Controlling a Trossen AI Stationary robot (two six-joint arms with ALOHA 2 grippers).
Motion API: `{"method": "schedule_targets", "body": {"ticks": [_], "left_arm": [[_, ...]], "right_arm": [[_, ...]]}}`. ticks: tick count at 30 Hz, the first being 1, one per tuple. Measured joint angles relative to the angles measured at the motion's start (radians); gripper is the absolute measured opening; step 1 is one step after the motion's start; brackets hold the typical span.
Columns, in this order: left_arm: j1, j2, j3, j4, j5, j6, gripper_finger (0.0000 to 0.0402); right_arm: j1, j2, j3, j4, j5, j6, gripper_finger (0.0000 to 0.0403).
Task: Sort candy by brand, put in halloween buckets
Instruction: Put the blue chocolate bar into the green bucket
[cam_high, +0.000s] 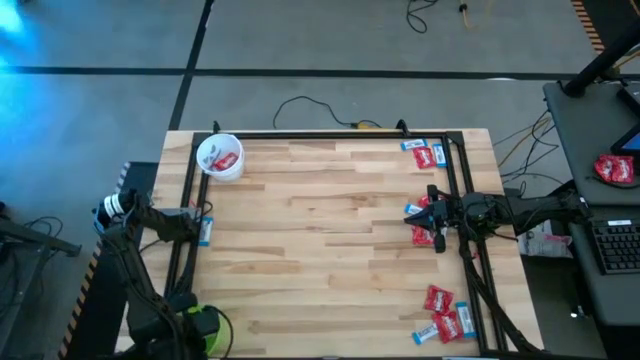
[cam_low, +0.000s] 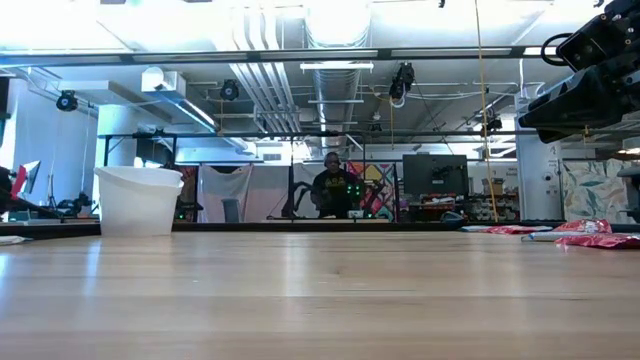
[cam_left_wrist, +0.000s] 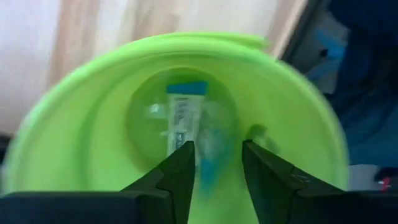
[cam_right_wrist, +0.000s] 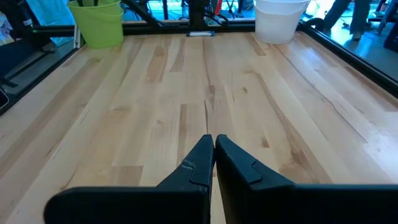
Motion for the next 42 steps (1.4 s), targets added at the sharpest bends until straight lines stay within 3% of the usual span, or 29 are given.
{"method": "schedule_targets", "body": {"ticks": [7,12,19,23,30,37,42], "left_arm": [[0.048,-0.032,0.0,-0.04,0.052,0.036,0.0161],[0.112,-0.082,0.07,-0.066,0.051,0.233,0.0172],[0.262,-0.108,0.216,-0.351,-0.077,0.458,0.0173],[0.375,-0.109,0.208,-0.47,-0.091,0.603,0.0171],[0.614,-0.137,-0.033,-0.502,0.008,0.859,0.0159],[0.851,-0.137,-0.352,-0.436,0.014,1.055,0.0152],[1.016,-0.13,-0.513,-0.431,0.001,1.182,0.0152]], "right_arm": [[0.0,0.0,0.0,0.0,0.0,0.0,0.0009],[0.0,0.0,0.0,0.0,0.0,0.0,0.0009],[0.0,0.0,0.0,0.0,0.0,0.0,0.0009],[0.0,0.0,0.0,0.0,0.0,0.0,0.0009],[0.0,0.0,0.0,0.0,0.0,0.0,0.0009],[0.0,0.0,0.0,0.0,0.0,0.0,0.0009],[0.0,0.0,0.0,0.0,0.0,0.0,0.0009]]}}
